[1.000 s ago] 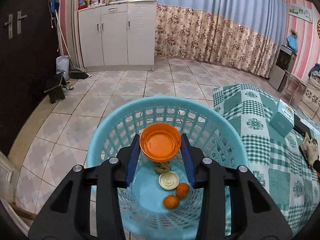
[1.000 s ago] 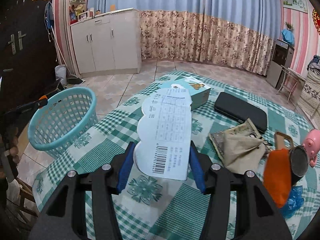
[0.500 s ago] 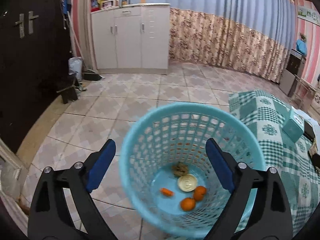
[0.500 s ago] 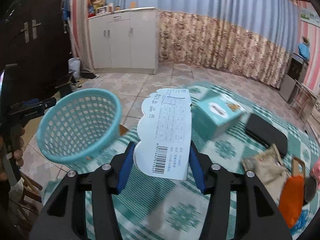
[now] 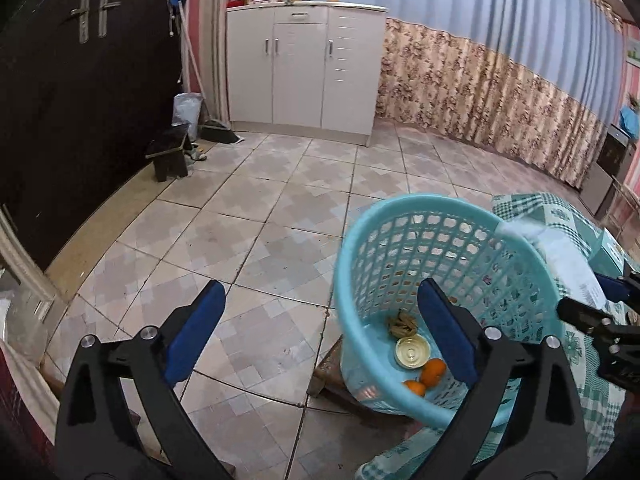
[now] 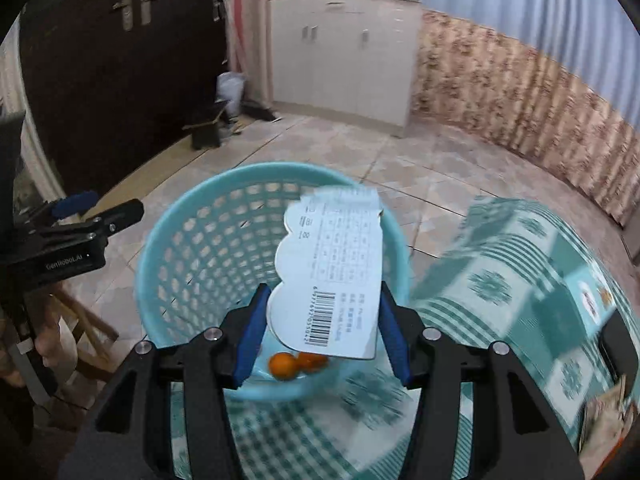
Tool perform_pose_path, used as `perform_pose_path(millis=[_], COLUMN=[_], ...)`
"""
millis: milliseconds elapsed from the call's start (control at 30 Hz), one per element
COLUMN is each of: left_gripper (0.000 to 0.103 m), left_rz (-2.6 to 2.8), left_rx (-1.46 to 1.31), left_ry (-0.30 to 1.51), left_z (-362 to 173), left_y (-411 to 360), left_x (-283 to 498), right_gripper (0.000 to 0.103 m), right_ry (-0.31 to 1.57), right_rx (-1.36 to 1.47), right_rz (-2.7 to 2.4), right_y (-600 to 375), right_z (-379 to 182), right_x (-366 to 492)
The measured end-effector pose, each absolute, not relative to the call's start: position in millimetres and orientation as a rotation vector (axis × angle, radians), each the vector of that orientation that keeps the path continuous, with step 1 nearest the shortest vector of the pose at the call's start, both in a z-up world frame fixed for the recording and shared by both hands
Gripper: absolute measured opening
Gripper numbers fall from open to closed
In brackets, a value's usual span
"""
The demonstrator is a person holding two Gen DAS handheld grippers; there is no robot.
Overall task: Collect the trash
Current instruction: 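Move the white receipt over the blue basket and open the right tool, then grasp the blue plastic bag on the bedspread with the right tool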
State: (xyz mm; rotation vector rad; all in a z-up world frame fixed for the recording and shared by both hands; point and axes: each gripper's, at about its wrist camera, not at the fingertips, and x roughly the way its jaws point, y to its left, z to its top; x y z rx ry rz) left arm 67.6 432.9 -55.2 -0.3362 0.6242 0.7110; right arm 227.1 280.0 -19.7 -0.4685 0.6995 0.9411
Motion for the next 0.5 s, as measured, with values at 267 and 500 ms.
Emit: perform_pose_path(millis=[267, 500], left_gripper=[0.094, 0.094], left_rz=[0.729, 0.728], left_rx=[-0.349, -0.327], left_ry=[0.619, 0.615], left_z=[-55.2, -47.7], left_y=[442.1, 434.6], left_x=[60.3, 62.9], right_gripper=[0.043, 0.075], right_ry=[0.762, 0.694], right_rx=[-0.457, -0.426], right_rz=[0.935, 0.87], right_y=[305.2, 274.4], right_z=[-37.7, -26.2], right_x=[242.1, 240.2])
